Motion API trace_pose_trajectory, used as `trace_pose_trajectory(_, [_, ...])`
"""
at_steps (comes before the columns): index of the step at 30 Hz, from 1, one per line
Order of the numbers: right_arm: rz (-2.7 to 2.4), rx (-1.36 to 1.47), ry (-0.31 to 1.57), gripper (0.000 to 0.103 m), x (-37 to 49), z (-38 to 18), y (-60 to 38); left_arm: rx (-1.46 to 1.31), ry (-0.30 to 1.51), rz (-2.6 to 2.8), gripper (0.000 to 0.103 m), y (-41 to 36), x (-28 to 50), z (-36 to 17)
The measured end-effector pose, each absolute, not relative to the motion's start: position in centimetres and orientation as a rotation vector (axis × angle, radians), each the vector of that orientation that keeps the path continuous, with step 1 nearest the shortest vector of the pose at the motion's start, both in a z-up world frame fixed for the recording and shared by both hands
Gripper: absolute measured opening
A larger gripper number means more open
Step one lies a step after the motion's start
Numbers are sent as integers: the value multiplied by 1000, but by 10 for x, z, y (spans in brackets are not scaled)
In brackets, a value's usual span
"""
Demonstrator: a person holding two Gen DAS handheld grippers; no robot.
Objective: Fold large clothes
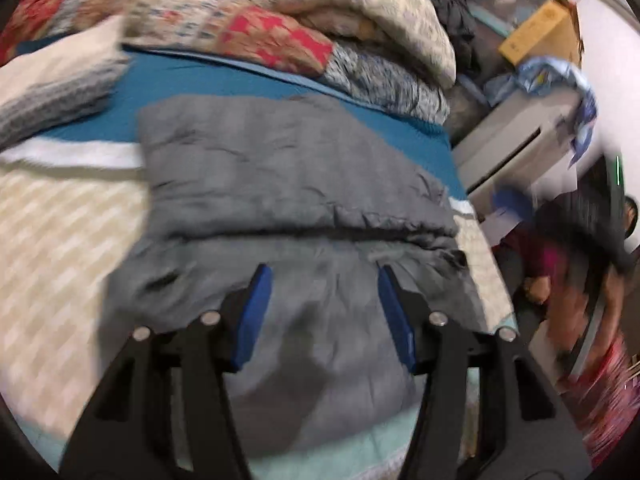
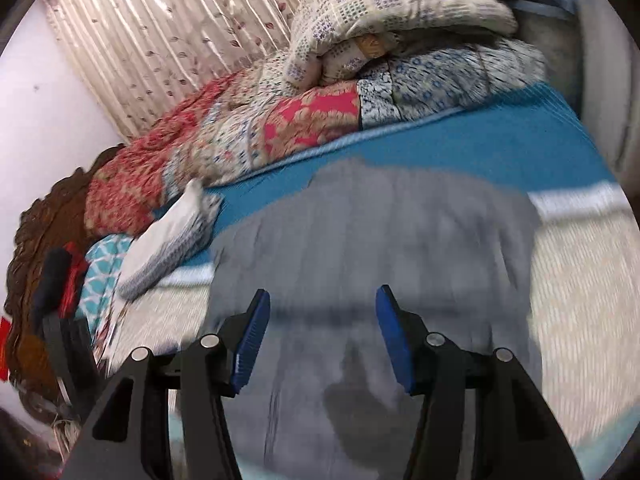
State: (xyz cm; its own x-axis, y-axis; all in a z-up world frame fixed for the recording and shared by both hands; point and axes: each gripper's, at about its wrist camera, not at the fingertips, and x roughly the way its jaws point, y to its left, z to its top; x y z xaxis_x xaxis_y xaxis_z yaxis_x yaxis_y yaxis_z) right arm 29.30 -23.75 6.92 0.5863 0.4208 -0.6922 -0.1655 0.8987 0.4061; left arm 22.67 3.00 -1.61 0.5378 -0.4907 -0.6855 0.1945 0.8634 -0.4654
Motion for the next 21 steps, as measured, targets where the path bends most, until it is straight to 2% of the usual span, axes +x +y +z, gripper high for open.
trace_pose_trajectory(3, [311, 293, 934, 52, 388, 59, -225, -302, 997, -381, 53, 2, 268, -62])
trace_pose_trajectory(6, [263, 296, 982, 52, 472, 37, -213, -252, 1090, -299, 48, -6, 297, -113])
trace_pose_trajectory(10, [283, 330, 1070, 52, 549, -11, -195, -190, 1004, -309, 48, -13, 296, -117])
trace_pose_trajectory(13, [259, 296, 1144, 52, 577, -42, -182, -168, 959, -315, 48, -15, 291, -122])
trace_pose_trajectory(14, [248, 267, 1174, 49, 583, -54, -177, -173, 957, -317, 48, -15, 291, -122])
trace_pose_trajectory(15, [246, 249, 1193, 24, 585, -60, -174, -179, 957, -320, 48, -14, 291, -123])
trace_pose_trajectory(17, [285, 239, 1153, 6, 576, -50, -171, -181, 956, -321, 48, -13, 291, -124])
trace_pose_trajectory(21, [356, 173, 1033, 4, 534, -1, -172, -156, 961, -300, 48, -19, 287, -123])
